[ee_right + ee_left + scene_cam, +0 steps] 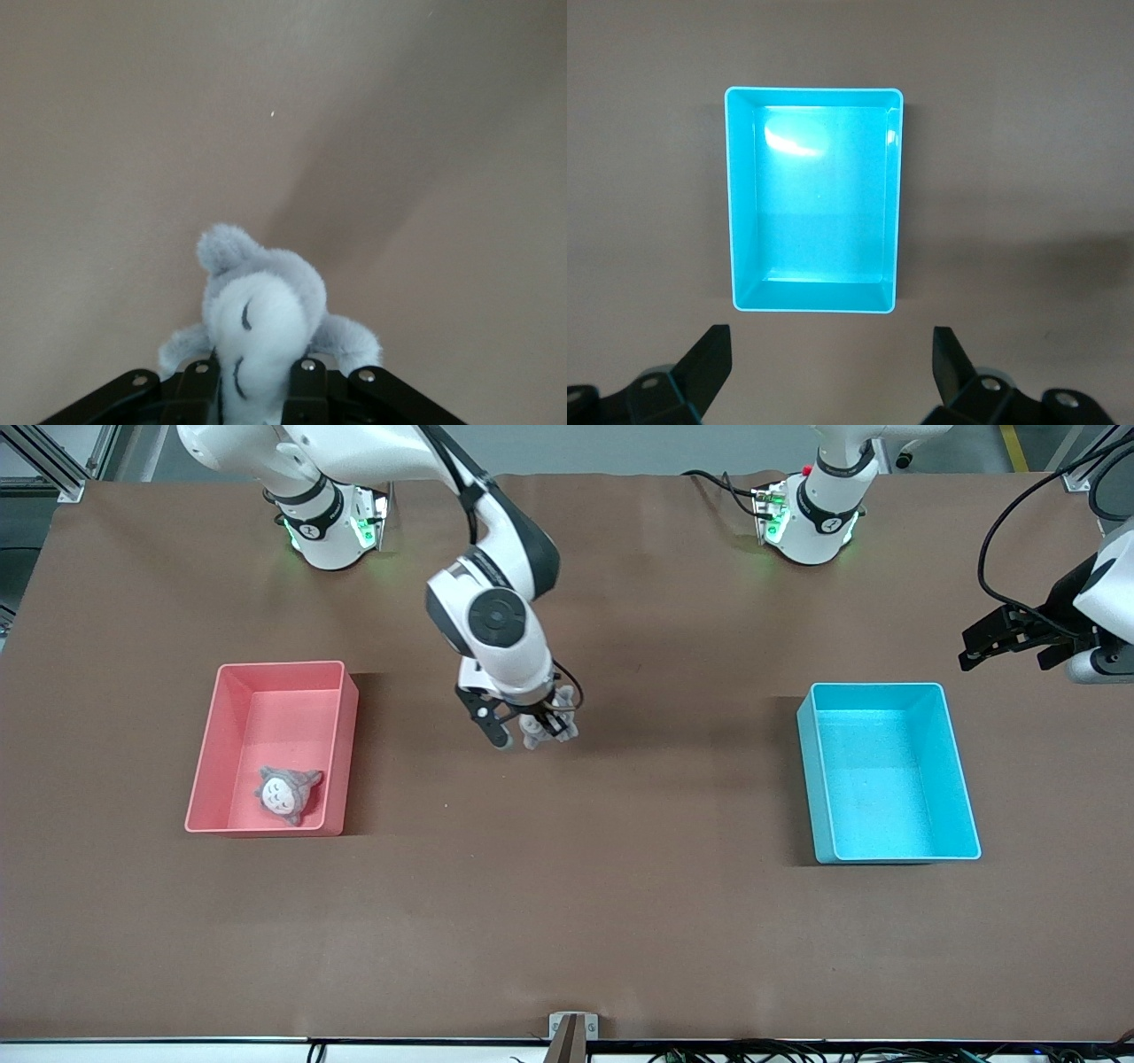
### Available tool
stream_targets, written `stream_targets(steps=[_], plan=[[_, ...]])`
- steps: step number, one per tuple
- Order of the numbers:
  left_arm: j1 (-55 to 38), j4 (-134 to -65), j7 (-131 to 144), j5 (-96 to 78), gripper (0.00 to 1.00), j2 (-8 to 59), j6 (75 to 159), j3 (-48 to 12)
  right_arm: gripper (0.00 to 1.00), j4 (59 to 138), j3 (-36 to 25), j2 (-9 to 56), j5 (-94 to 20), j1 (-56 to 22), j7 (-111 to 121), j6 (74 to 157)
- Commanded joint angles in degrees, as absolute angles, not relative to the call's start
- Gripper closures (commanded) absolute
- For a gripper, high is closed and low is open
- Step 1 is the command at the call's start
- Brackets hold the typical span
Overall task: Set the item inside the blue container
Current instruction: 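Carry the Totoro with the right gripper while the left gripper moves out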
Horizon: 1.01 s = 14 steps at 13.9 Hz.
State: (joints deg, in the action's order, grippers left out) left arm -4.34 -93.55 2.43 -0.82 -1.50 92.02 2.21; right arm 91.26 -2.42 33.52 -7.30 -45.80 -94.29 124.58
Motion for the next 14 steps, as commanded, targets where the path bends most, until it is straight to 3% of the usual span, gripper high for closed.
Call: stream_targets(steps=[1,8,9,11,12,13,14], plan=[[-4.04,-93.25,2.11,-0.88,0.00,-1.14,91.58,1.93,1.00,87.45,-3.25,37.78,-4.93,-47.63,-98.17,124.79],[-6.76,-93.34,3.34,-0.88,0.00,1.67,91.58,1.14,0.96,87.63,-3.25,43.24,-4.75,-49.75,-100.37,131.13],[-7.29,-93.34,3.34,-0.88,0.00,2.02,91.58,1.14,0.88,87.63,-3.25,43.59,-4.75,-49.75,-100.46,131.39],[-8.61,-93.25,3.43,-0.97,0.00,2.72,91.84,1.14,0.59,87.71,-3.25,44.03,-4.75,-49.75,-100.46,132.27],[-8.87,-93.16,3.86,-0.97,0.00,3.16,91.85,1.14,0.31,87.71,-3.25,44.03,-4.75,-49.75,-100.46,132.45],[-9.49,-93.16,5.00,-0.97,0.00,3.43,92.02,1.06,0.17,87.71,-3.34,44.03,-4.75,-49.75,-100.55,132.45],[-10.01,-92.99,5.71,-0.97,0.00,3.86,92.20,0.97,0.10,87.80,-3.34,44.03,-4.66,-50.01,-100.55,132.45]])
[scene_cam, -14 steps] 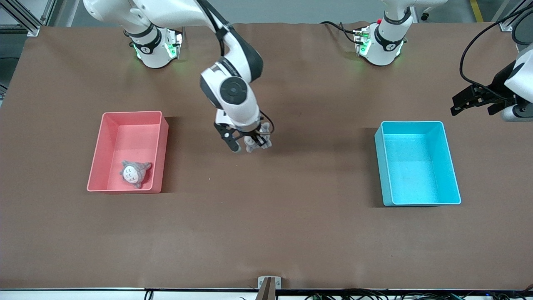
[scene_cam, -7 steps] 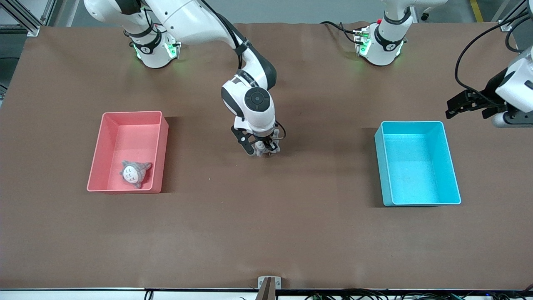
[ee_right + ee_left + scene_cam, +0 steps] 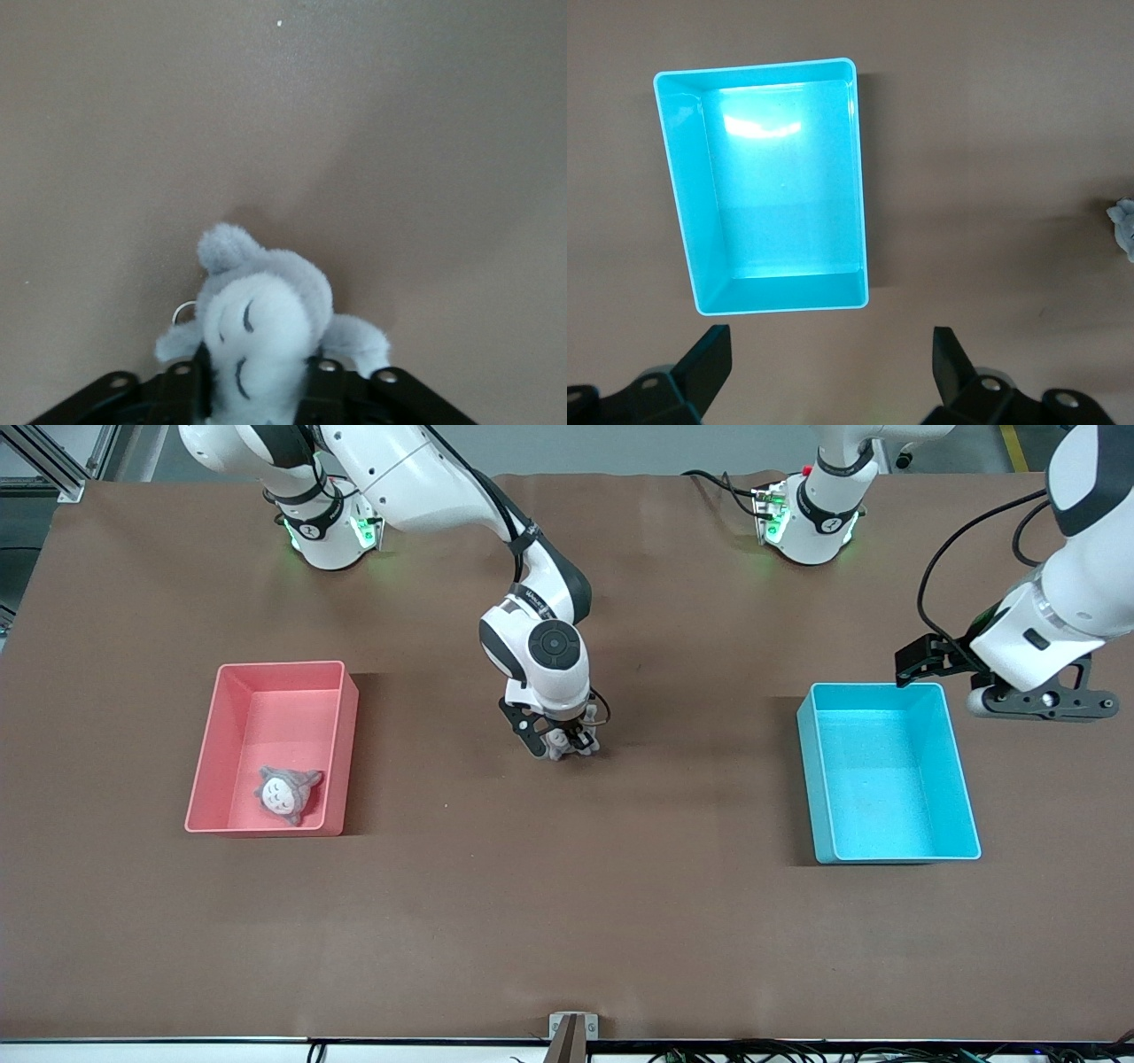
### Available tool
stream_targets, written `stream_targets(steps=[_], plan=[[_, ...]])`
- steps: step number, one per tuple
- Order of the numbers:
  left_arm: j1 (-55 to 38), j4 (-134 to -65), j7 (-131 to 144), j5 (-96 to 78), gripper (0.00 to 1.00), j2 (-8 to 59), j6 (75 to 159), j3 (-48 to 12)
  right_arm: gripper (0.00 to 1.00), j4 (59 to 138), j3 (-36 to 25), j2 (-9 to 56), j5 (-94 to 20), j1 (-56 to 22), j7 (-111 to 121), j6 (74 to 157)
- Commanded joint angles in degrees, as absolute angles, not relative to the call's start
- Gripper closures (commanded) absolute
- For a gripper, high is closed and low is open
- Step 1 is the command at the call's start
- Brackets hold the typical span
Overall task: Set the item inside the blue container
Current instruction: 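Carry the Totoro with the right gripper while the left gripper moves out, then set the Totoro on the table while the left gripper reaches it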
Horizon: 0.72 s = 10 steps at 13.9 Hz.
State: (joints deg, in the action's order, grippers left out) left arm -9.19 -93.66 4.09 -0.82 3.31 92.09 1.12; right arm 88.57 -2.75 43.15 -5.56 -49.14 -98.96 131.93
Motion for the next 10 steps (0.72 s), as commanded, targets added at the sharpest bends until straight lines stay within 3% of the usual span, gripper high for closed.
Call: stream_targets(steps=[1,10], plan=[[-10.19,-92.73,6.32,-0.97,0.00,4.13,92.37,0.88,0.00,87.80,-3.51,44.03,-4.05,-50.27,-100.55,132.54],[-16.69,-92.72,14.93,-0.97,0.00,7.73,95.88,0.88,0.00,87.54,-3.60,41.84,2.37,-47.12,-92.66,128.42]])
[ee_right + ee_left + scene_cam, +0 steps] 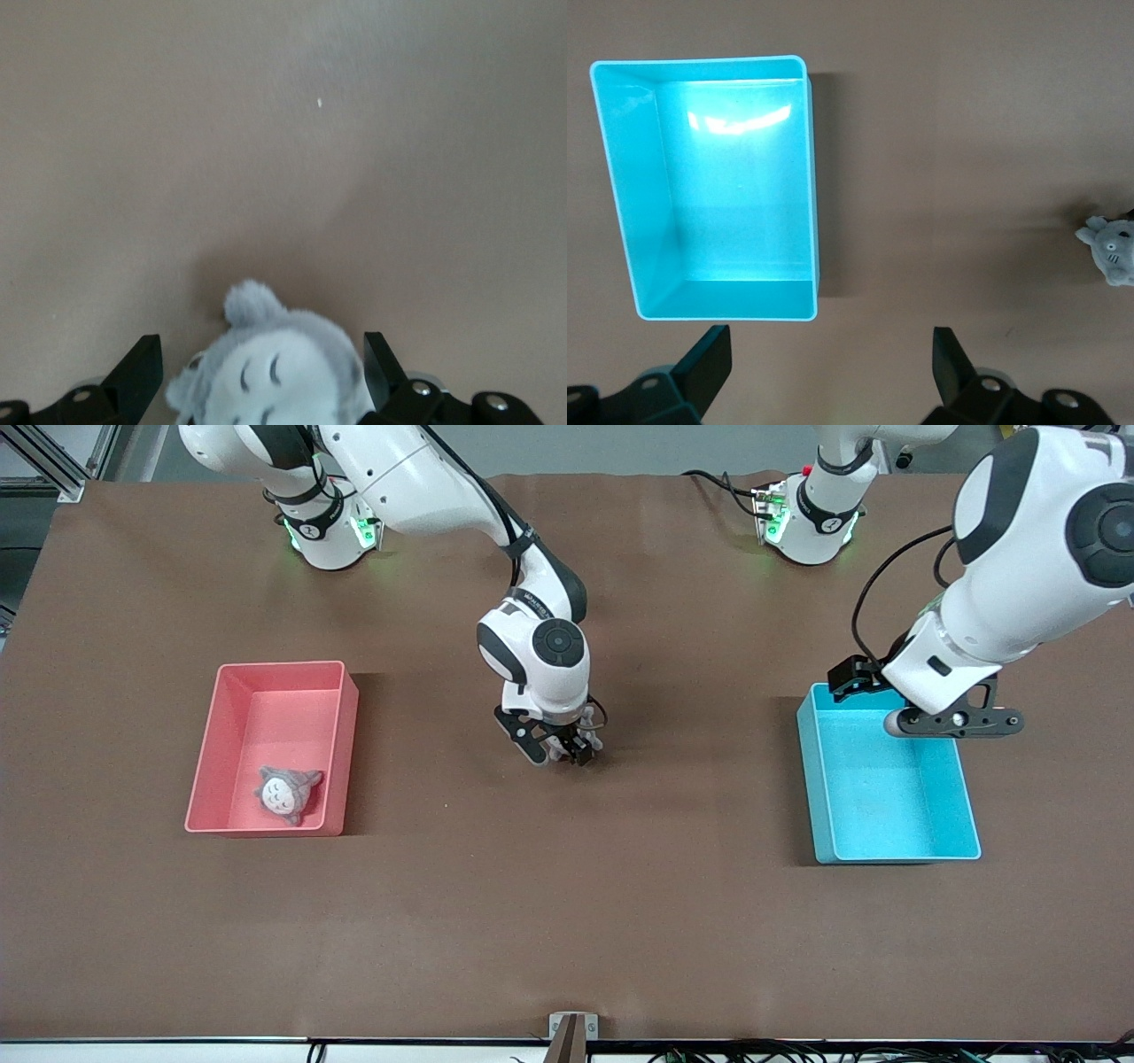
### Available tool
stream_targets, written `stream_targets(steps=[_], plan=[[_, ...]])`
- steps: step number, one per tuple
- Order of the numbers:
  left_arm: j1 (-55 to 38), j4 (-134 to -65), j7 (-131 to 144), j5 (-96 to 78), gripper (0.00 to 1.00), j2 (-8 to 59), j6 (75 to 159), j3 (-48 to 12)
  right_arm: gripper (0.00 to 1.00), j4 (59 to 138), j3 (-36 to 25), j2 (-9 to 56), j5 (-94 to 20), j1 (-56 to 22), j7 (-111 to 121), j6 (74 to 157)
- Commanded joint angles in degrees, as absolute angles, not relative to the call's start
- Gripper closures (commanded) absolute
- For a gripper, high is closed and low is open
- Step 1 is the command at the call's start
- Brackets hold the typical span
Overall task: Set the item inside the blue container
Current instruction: 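Set the Totoro on the table while the left gripper reaches it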
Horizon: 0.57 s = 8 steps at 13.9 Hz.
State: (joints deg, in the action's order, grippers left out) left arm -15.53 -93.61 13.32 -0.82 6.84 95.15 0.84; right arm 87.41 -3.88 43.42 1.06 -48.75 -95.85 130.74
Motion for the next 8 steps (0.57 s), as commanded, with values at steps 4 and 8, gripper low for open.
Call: stream_targets(steps=[4,8], plan=[[-19.24,-92.99,17.04,-0.97,0.00,10.63,97.64,0.88,0.00,88.15,-3.52,36.67,2.29,-41.85,-81.86,120.52],[-24.24,-93.25,25.47,-0.88,0.00,14.84,103.35,0.88,0.00,96.65,-3.60,27.63,2.29,-35.70,-68.07,118.65]])
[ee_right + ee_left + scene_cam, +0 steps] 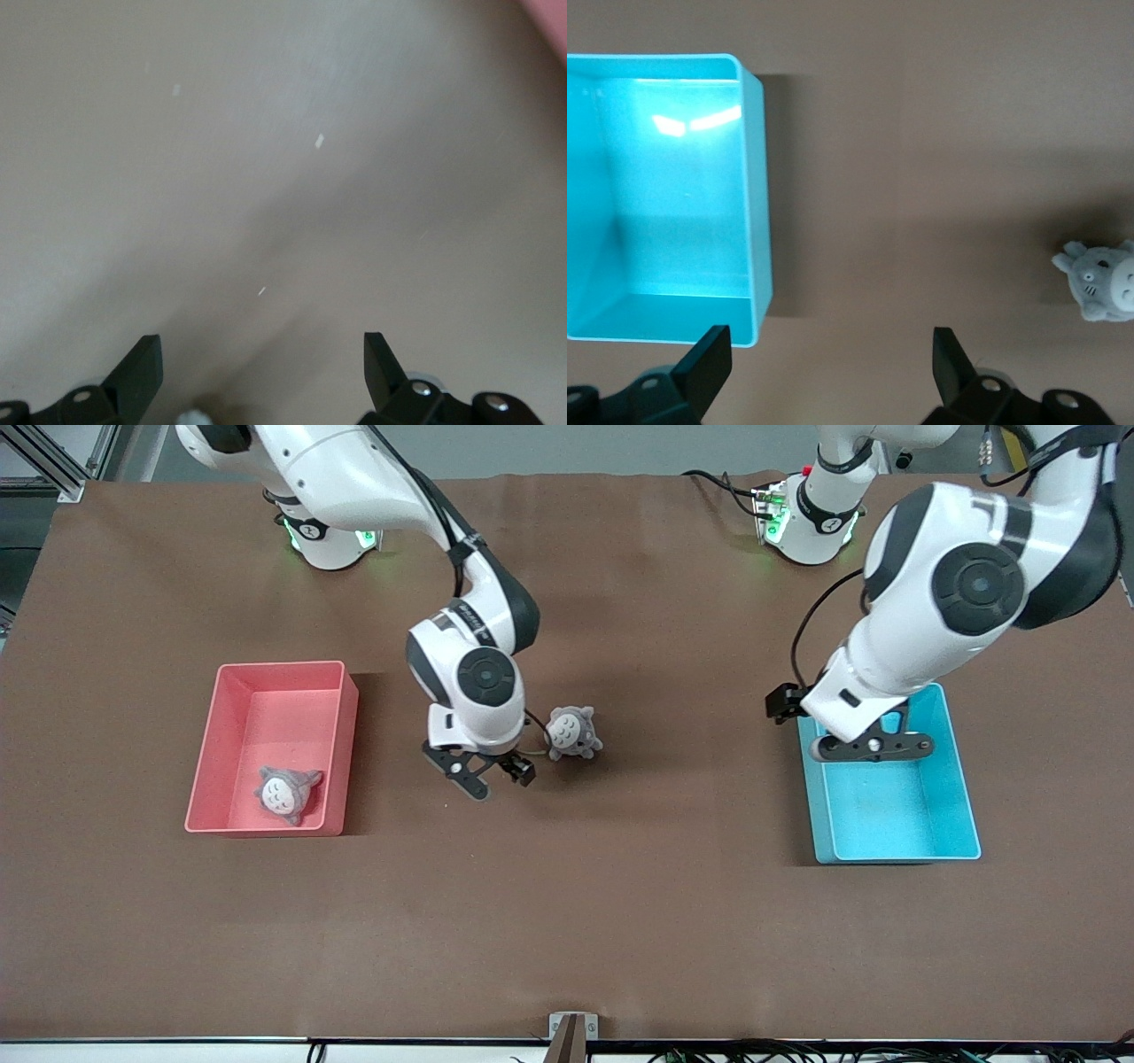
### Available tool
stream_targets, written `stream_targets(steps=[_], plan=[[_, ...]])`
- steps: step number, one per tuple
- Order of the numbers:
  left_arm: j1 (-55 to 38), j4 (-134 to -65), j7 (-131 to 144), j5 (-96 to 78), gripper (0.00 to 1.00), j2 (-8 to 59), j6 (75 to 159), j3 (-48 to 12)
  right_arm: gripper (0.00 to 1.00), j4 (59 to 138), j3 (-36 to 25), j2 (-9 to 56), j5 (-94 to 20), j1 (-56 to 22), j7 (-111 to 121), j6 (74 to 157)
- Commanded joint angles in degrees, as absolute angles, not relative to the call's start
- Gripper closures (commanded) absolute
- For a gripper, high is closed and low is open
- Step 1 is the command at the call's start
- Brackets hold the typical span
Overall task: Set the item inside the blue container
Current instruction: 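Set the Totoro on the table while the left gripper reaches it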
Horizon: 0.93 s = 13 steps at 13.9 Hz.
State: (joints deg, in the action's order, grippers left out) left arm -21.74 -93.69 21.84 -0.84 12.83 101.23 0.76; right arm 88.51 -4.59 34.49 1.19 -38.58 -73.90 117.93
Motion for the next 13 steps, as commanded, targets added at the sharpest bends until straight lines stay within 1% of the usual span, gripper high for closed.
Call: stream_targets(steps=[1,3,5,10,13], plan=[[-25.74,-93.25,27.75,-0.88,0.00,16.07,104.75,0.88,0.00,99.72,-3.60,24.55,2.29,-33.25,-63.24,118.74],[-29.86,-93.34,34.33,-0.79,0.00,17.83,108.61,0.97,0.00,104.66,-3.52,19.62,2.29,-28.15,-52.35,118.92],[-33.56,-93.16,40.32,-0.88,0.00,19.94,112.31,0.88,0.00,106.43,-3.52,17.41,2.29,-23.40,-42.68,118.83],[-40.33,-92.46,50.00,-1.05,0.00,25.56,120.83,0.88,0.00,106.70,-3.52,17.23,2.29,-12.50,-22.27,119.18],[-44.11,-91.93,57.28,-3.60,0.00,30.13,127.25,0.88,0.00,107.14,-3.43,17.40,2.20,-7.66,-15.23,119.88]])
